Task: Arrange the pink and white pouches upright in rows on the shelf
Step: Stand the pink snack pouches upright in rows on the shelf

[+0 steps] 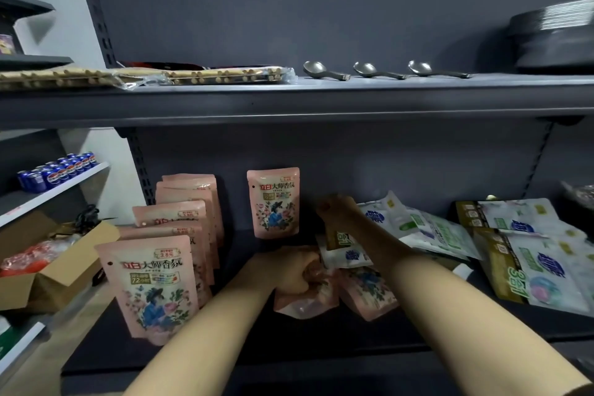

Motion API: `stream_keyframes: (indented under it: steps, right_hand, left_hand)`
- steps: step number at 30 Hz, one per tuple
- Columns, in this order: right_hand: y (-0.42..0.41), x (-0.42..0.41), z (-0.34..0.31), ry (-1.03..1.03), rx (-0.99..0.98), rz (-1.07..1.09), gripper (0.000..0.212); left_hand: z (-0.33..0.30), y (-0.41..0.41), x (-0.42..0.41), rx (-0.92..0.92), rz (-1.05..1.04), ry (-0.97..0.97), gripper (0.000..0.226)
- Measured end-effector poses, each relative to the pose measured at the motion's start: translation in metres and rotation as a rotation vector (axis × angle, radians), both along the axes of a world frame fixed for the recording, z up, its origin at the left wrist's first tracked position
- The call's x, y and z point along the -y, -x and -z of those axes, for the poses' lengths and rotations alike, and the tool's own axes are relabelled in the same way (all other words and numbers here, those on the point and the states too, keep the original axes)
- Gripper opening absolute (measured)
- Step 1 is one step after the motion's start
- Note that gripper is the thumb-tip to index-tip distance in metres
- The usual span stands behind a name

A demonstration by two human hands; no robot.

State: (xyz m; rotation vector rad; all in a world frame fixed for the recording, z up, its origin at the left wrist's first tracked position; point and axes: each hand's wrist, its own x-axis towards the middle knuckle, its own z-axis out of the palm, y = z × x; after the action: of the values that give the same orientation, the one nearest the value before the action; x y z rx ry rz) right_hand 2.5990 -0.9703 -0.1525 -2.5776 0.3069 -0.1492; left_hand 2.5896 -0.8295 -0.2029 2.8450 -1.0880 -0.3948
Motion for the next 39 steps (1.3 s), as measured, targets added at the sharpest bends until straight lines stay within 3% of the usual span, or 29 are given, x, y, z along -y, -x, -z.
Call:
stream_keyframes:
  steps: [3,6,10,14,17,21,25,28,33,36,39]
  right_hand:
    - [0.009,0.002,-0.002,-0.082,0.024,0.022,0.033]
    - [0.016,0.004,-0.003,-0.232,0.076,0.063,0.032]
    - [0.014,0.011,-0.005,-0.342,0.169,0.047,0.026]
    - [0.023,0.020,-0.002,-0.838,0.373,0.094,0.016]
    - [0.030,0.018,0.005,-1.011,0.420,0.085,0.023]
    - [0.043,0.007,0.013,-1.079,0.292,-0.149,0.059]
    - [0.054,-0.005,0.015,-1.213,0.085,-0.428,0.043]
    - [0.055,-0.010,0.018,-1.229,-0.014,-0.532,0.039]
    - [0.052,-0.016,0.020,-1.108,0.023,-0.462,0.023]
    - [0.047,-0.018,0.022,-1.121,0.095,-0.451,0.024]
    - [0.040,-0.016,0.022,-1.165,0.157,-0.438,0.028]
  left_hand:
    - [0.009,-0.001,-0.003,0.134,-0.013,-0.001,0.048]
    - [0.022,-0.007,-0.005,0.217,0.013,0.016,0.025]
    - [-0.015,0.012,-0.009,0.207,-0.149,0.297,0.034]
    - [-0.043,0.014,-0.022,0.071,-0.335,0.637,0.039]
    - [-0.058,0.017,-0.034,-0.116,-0.463,0.924,0.027]
    - [-0.068,0.018,-0.037,-0.333,-0.580,1.214,0.021]
    - [-0.072,0.021,-0.032,-0.458,-0.530,1.384,0.022]
    - [-0.074,0.020,-0.033,-0.498,-0.512,1.468,0.020]
    - [-0.073,0.016,-0.036,-0.544,-0.465,1.516,0.019]
    - [-0.067,0.014,-0.042,-0.648,-0.433,1.364,0.030]
    - [-0.047,0.012,-0.045,-0.638,-0.508,1.183,0.044]
